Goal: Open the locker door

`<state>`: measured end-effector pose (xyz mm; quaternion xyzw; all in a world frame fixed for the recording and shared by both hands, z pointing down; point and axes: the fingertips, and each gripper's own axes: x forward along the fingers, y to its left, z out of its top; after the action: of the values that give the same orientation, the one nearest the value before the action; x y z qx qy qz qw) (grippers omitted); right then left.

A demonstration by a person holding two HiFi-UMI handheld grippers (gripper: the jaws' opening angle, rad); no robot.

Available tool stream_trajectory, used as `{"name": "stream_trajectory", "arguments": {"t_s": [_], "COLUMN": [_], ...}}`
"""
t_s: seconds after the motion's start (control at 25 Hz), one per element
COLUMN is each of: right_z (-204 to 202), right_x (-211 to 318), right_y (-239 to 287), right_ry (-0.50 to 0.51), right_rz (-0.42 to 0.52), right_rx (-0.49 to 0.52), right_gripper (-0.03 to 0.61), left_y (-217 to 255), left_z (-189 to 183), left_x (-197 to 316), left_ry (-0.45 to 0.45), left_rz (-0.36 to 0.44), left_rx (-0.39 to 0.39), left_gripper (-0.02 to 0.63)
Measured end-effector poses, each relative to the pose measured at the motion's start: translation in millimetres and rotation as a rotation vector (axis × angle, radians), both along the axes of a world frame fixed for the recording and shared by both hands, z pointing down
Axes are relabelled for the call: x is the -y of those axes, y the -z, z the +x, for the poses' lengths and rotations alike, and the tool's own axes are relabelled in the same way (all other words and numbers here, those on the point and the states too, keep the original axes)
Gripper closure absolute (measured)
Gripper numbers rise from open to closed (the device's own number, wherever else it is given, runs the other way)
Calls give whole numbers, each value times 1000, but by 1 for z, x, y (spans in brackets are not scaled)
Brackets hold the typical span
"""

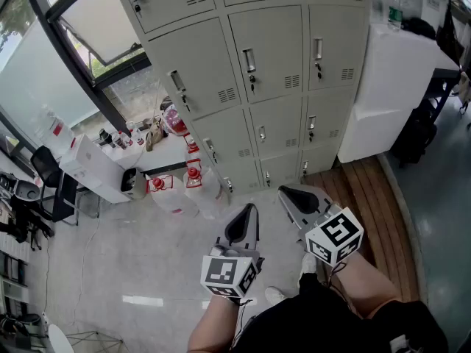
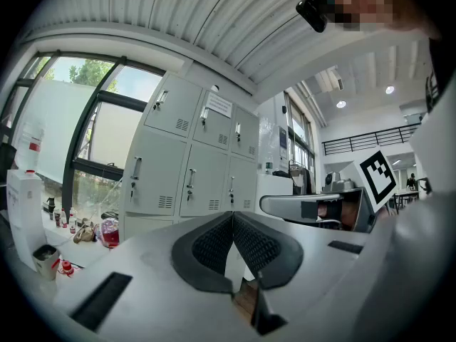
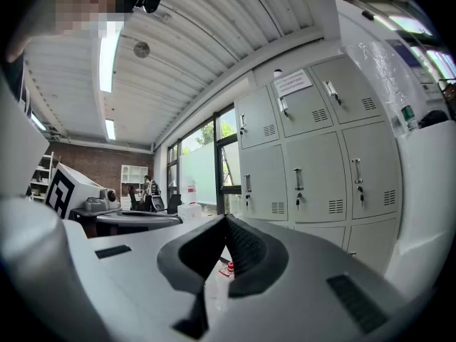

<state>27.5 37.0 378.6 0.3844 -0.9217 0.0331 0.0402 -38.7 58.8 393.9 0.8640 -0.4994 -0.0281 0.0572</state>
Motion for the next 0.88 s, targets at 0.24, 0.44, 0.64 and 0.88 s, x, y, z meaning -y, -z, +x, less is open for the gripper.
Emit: {"name": "stream_trajectory", "arguments": {"t_s": [0.24, 0.44, 0.64, 0.88], "right_z": [-5, -8, -11, -18], "right_x": [1, -1, -5, -13], "right_y": [-1, 1, 3, 6], "right_ry": [2, 11, 11, 9], "right_rz": [-2, -1, 4, 13], "right_rx": [0, 25, 29, 19], "right_gripper": [525, 525, 525, 525], "left_y": [-1, -1, 0, 0], "left_z": [-5, -9, -12, -18], "left_x": [0, -2, -7, -17], "left_ry": [4, 8, 8, 5], "left_rz": [0, -3, 1, 6], "left_rx": [-1, 1, -2, -6], "left_gripper": [597, 597, 597, 597]}}
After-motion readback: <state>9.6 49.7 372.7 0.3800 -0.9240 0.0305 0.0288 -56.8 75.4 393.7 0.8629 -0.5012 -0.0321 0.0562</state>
